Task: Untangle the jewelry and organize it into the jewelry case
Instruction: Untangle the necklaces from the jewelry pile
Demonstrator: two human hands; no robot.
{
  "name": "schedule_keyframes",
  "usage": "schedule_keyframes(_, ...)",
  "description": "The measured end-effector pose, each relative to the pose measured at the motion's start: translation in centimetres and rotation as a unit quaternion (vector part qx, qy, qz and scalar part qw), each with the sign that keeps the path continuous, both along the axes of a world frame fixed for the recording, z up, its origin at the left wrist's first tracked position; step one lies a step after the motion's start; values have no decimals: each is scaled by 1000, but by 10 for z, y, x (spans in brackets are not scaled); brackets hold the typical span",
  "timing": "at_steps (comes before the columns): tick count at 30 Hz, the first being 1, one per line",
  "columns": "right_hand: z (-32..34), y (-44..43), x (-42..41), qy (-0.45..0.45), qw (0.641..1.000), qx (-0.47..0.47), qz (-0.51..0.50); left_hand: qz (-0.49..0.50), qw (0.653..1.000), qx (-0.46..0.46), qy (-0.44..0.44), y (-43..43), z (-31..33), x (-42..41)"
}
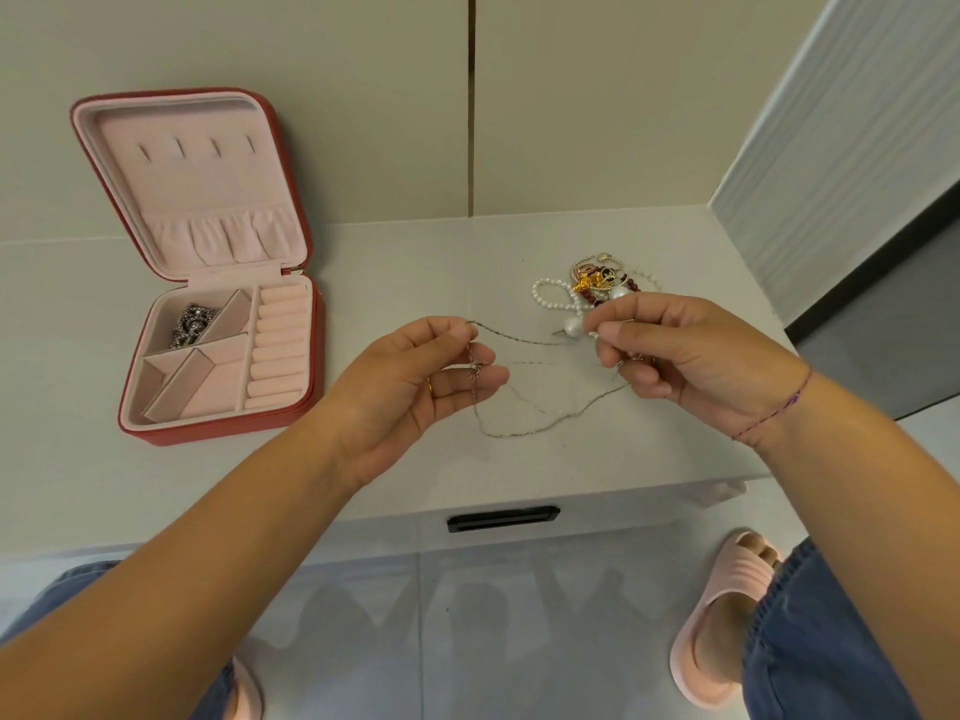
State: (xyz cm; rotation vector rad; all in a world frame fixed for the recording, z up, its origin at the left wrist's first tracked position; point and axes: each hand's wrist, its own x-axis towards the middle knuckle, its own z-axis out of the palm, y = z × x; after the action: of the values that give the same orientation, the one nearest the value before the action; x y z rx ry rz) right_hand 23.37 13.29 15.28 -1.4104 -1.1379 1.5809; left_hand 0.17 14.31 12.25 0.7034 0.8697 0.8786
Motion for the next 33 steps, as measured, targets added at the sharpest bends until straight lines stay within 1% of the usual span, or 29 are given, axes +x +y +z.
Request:
schedule_keyframes(3, -1, -3, -6, -40, 998, 30, 36, -5, 1000, 8, 6, -2, 2, 3)
schedule_keyframes(8, -3, -7, -18, -96, 988, 92, 82, -21, 1000, 5, -10, -6, 6, 8)
schedule_keyframes(12, -7, -8, -24, -119, 982, 129, 74, -24, 1000, 0, -13, -9, 8, 12)
schedule_keyframes(16, -9, -7, -23, -151, 976, 131, 84, -25, 1000, 5, -7, -10, 12, 12)
schedule_keyframes(21, -9, -9, -27, -153, 973, 127, 117, -32, 999, 12, -13, -11, 16, 13)
schedule_keyframes(27, -10, -8, -26, -151, 975, 127, 105, -42, 999, 16, -19, -13, 18, 14)
schedule_keyframes(33, -10, -7, -23, -122, 980, 122, 101, -28, 999, 22, 4, -12, 18, 13)
